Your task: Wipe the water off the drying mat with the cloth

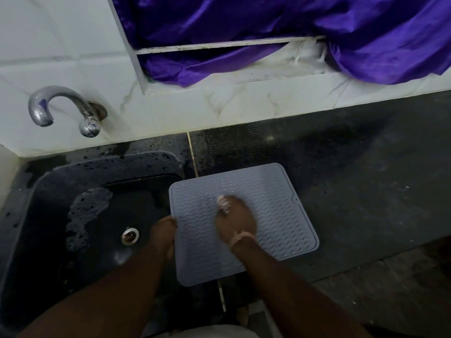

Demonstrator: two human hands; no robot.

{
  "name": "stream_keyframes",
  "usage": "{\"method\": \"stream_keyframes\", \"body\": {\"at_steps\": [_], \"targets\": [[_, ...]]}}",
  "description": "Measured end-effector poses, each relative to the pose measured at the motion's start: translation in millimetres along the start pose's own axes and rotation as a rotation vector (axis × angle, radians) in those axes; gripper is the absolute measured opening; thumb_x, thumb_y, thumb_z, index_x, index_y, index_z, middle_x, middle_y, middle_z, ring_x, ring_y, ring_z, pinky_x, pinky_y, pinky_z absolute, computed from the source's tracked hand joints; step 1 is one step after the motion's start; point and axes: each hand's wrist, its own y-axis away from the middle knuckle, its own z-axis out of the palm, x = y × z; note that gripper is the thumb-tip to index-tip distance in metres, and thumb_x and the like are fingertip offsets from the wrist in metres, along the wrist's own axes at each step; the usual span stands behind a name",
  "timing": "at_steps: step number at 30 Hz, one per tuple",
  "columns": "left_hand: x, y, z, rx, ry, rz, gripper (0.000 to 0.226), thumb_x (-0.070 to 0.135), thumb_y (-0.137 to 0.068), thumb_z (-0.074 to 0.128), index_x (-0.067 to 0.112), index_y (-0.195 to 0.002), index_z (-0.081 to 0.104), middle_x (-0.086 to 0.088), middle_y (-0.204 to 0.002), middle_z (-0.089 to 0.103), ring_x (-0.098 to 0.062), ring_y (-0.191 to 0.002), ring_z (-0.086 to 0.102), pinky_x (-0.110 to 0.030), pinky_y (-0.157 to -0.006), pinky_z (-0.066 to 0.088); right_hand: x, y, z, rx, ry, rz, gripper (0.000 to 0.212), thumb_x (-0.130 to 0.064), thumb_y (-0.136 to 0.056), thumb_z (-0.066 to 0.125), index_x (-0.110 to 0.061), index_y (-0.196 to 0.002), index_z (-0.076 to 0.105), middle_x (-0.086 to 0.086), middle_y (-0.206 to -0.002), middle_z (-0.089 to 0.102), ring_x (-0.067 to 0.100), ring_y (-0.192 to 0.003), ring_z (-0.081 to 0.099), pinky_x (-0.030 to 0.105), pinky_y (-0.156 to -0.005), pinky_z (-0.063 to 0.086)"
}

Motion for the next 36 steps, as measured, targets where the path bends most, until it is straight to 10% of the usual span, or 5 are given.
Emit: {"method": "stream_keyframes", "body": {"at_steps": [7, 20, 28, 36], "targets": [[3, -14, -1, 0.024, -0.022, 0.070, 0.023, 0.014, -0.094, 0.060, 0.013, -0.114, 0.071, -0.015, -0.111, 0.073, -0.033, -0.098, 0.072, -0.051, -0.084, 0.061, 89, -36, -62, 0.166, 0.291, 0.292, 0.036, -0.031, -0.095, 0.049, -0.012, -0.124, 0.056, 0.012, -0.120, 0.059, 0.030, -0.107, 0.057, 0.041, -0.083, 0.052], [0, 8, 15, 0.096, 0.045, 0.087, 0.026, 0.005, -0.098, 0.054, 0.009, -0.121, 0.066, -0.016, -0.114, 0.071, -0.034, -0.104, 0.068, -0.048, -0.094, 0.055, -19, 26, 30, -0.305, 0.099, -0.272, 0.040, -0.041, -0.091, 0.049, -0.018, -0.121, 0.059, 0.006, -0.119, 0.061, 0.025, -0.110, 0.057, 0.039, -0.092, 0.051], [5, 9, 17, 0.068, 0.057, 0.069, 0.022, 0.007, -0.099, 0.056, 0.010, -0.116, 0.069, -0.016, -0.110, 0.071, -0.036, -0.103, 0.069, -0.051, -0.092, 0.057, 99, -47, -66, 0.193, 0.211, 0.077, 0.036, -0.028, -0.089, 0.051, -0.017, -0.122, 0.062, 0.008, -0.116, 0.061, 0.027, -0.101, 0.061, 0.037, -0.081, 0.053], [5, 7, 6, -0.031, 0.075, 0.030, 0.027, 0.002, -0.103, 0.044, 0.012, -0.111, 0.067, -0.014, -0.107, 0.073, -0.032, -0.100, 0.069, -0.044, -0.079, 0.058, 53, -9, -16, 0.074, 0.225, 0.018, 0.039, -0.032, -0.092, 0.052, -0.018, -0.128, 0.055, 0.006, -0.119, 0.057, 0.021, -0.103, 0.056, 0.034, -0.084, 0.052]]}}
